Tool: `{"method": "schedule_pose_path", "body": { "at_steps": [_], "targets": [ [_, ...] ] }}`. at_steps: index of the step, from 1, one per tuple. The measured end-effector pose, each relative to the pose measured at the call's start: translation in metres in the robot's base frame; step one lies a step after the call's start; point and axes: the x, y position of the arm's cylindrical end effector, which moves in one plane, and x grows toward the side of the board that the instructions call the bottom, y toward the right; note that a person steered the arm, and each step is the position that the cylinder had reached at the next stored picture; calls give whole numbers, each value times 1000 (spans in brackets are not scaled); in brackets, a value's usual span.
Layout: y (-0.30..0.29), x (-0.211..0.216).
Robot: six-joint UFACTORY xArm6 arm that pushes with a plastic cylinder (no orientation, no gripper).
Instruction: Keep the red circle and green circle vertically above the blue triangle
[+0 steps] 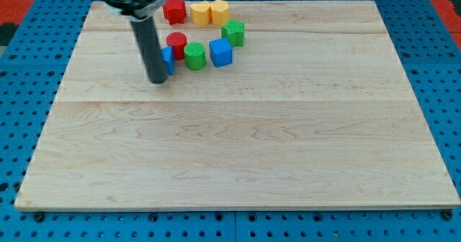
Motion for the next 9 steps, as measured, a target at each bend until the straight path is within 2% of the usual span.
{"method": "schedule_pose_path", "body": {
  "at_steps": [2, 3, 5, 7, 9],
  "targets": [
    [74, -9],
    [84, 2],
    [84, -24],
    [92, -28],
    [67, -34]
  ]
}}
